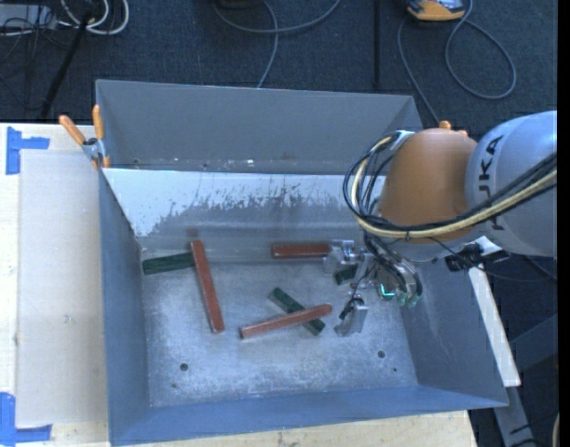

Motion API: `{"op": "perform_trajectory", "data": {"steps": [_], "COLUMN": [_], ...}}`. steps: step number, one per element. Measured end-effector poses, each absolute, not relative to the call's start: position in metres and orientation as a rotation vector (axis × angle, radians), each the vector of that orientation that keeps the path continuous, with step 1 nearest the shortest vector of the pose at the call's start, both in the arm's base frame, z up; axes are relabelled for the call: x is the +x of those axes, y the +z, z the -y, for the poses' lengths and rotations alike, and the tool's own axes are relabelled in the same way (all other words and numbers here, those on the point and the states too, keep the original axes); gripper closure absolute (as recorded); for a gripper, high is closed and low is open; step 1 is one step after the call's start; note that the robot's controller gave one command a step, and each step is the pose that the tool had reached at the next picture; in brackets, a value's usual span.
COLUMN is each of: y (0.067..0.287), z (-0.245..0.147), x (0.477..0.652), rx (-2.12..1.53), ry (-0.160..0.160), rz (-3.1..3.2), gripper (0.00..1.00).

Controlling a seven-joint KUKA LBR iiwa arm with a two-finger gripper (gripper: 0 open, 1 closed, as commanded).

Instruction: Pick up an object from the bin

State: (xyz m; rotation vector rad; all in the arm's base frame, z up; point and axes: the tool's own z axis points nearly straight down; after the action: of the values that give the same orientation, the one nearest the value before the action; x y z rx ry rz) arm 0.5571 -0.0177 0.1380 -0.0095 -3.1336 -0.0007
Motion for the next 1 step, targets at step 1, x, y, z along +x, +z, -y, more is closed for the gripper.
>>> {"op": "perform_trajectory", "data": {"steps": [1], "y": [0.0651], "z": [-0.0327], "x": [0.5615], "rx": [-0.083], "ry": [0.000], "rz": [3.134], "gripper": [0.00]}}
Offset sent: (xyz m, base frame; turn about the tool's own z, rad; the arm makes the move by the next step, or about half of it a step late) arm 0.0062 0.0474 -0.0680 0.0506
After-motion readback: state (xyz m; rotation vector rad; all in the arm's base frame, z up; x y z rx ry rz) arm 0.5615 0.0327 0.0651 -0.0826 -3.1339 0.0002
